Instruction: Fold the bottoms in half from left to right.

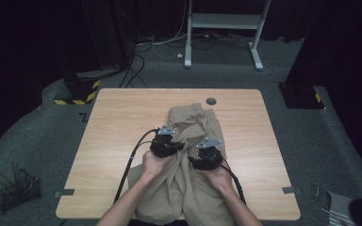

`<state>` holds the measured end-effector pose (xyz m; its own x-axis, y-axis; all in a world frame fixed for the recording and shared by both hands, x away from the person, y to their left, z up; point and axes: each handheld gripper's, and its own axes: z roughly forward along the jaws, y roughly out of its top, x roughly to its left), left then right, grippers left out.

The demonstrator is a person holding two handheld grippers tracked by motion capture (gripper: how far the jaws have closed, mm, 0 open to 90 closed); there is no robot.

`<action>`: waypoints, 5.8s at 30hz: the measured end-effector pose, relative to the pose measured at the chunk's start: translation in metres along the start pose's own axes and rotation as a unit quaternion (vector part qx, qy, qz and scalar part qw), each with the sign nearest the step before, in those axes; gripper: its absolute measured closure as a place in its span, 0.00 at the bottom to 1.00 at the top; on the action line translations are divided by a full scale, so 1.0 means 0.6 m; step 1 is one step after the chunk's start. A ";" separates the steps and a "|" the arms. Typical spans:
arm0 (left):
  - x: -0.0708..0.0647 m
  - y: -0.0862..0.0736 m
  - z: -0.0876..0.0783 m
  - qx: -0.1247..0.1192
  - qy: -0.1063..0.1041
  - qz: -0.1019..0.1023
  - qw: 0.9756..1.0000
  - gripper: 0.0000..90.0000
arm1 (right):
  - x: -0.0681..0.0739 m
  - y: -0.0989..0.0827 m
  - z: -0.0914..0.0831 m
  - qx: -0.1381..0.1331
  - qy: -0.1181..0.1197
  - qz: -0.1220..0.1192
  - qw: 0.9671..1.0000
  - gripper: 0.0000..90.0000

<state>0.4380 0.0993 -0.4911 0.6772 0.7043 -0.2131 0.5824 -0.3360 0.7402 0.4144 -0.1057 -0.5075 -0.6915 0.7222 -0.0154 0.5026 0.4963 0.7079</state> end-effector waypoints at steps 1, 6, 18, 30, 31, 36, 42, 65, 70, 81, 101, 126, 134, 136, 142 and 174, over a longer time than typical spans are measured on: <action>0.004 -0.008 0.009 0.009 0.003 -0.002 1.000 0.97 | 0.002 -0.007 -0.011 0.002 0.001 -0.003 1.000 0.44; 0.021 -0.031 0.024 0.020 0.010 -0.027 0.999 0.97 | -0.013 -0.046 -0.023 0.016 0.002 0.002 1.000 0.47; 0.087 0.003 0.019 0.023 0.078 -0.016 0.997 0.97 | -0.015 0.013 0.049 -0.011 -0.014 0.010 1.000 0.46; -0.026 -0.002 0.021 0.019 -0.042 0.094 0.995 0.97 | -0.017 0.002 0.029 -0.013 -0.010 0.037 0.999 0.47; -0.024 -0.009 0.026 0.022 -0.042 0.089 0.995 0.97 | -0.017 -0.004 0.019 -0.015 -0.019 0.033 0.999 0.47; -0.013 -0.027 0.044 0.036 -0.020 0.068 0.997 0.97 | -0.020 -0.034 -0.009 0.006 -0.041 0.007 0.999 0.47; 0.012 -0.010 0.052 0.034 0.015 0.046 0.998 0.97 | -0.030 -0.026 0.009 -0.009 -0.030 0.023 0.999 0.47; -0.007 0.024 -0.036 -0.025 0.021 0.039 0.999 0.44 | -0.028 -0.017 0.004 -0.029 -0.016 0.051 0.998 0.43; 0.016 -0.031 -0.083 -0.008 0.069 0.037 0.997 0.38 | -0.008 -0.032 -0.024 -0.030 -0.002 0.029 0.999 0.44; 0.053 -0.098 -0.058 0.007 0.108 -0.019 0.994 0.47 | 0.005 -0.029 0.002 0.001 -0.002 0.003 1.000 0.46; 0.102 -0.093 -0.099 0.001 0.164 -0.081 0.983 0.50 | -0.014 -0.030 -0.009 -0.010 -0.007 0.036 0.999 0.47; 0.141 -0.087 -0.085 0.026 0.227 -0.072 0.971 0.67 | -0.019 -0.036 -0.003 -0.007 -0.024 0.027 0.999 0.49; 0.134 -0.080 -0.088 0.023 0.164 -0.079 0.983 1.00 | -0.018 -0.037 0.000 -0.014 -0.025 0.024 0.999 0.49; 0.120 -0.081 -0.101 -0.010 0.134 -0.071 0.988 1.00 | -0.018 -0.037 -0.002 -0.012 -0.026 0.024 0.999 0.49; 0.061 -0.099 -0.123 -0.040 0.058 -0.041 0.997 1.00 | 0.003 -0.045 -0.022 -0.019 0.002 0.005 1.000 0.48; -0.045 -0.053 -0.114 -0.090 0.004 0.050 0.995 1.00 | -0.007 -0.036 -0.004 -0.014 -0.003 0.036 0.999 0.49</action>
<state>0.3703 0.1335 -0.4655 0.7240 0.6779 -0.1273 0.4215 -0.2886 0.8597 0.4053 -0.1207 -0.5208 -0.6510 0.7583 0.0330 0.5364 0.4289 0.7269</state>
